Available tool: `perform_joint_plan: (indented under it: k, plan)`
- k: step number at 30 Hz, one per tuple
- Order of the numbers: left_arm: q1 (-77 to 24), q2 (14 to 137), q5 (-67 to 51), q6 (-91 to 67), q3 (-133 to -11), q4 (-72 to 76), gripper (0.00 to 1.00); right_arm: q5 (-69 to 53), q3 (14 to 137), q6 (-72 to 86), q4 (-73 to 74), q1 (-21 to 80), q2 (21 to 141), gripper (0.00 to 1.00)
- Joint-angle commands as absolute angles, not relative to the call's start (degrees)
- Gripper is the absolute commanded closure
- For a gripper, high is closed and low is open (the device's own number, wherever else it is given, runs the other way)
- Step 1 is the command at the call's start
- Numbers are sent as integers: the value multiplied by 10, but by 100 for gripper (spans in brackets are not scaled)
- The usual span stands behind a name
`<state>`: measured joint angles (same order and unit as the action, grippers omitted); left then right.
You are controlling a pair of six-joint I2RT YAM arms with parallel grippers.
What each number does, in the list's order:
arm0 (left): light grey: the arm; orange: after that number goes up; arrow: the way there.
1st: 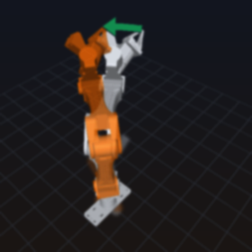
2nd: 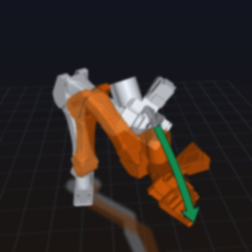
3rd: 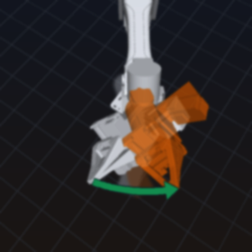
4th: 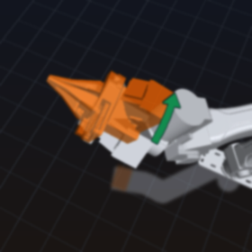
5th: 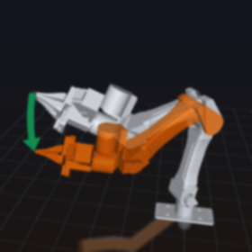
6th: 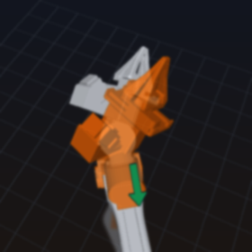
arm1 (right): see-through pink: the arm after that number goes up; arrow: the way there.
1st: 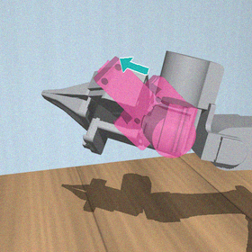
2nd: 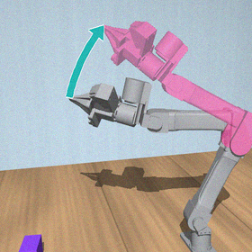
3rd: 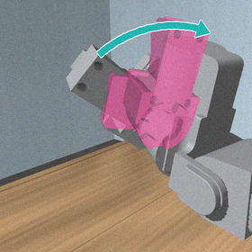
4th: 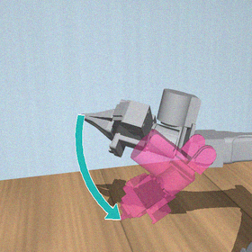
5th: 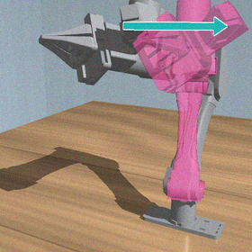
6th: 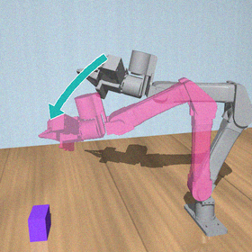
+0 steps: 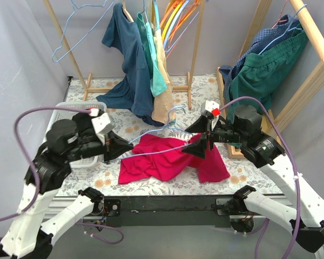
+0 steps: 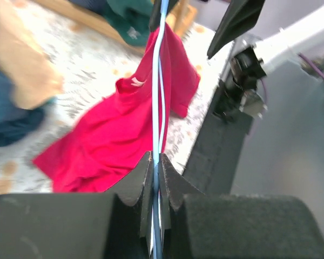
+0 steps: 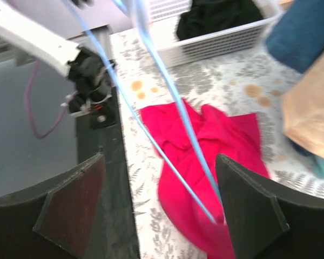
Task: Remove the t-shirt from the hanger
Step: Remove the T-shirt from the clothesline.
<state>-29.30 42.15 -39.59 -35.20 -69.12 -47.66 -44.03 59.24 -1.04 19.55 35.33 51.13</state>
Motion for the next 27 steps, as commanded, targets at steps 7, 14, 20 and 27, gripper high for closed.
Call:
perform_joint_plan:
  k: [7,14,20,27]
  plan:
    - [-291,372,-280,-342,-818,-577,100,-218,578,-4,164,354,493,10]
    - [-291,345,-180,-347,-877,-584,100,-102,573,20,193,354,504,12]
    - [-291,297,-44,-358,-908,-536,100,-103,577,33,187,353,493,12]
    - [-290,323,173,-386,-892,-425,100,-128,590,41,190,354,511,13]
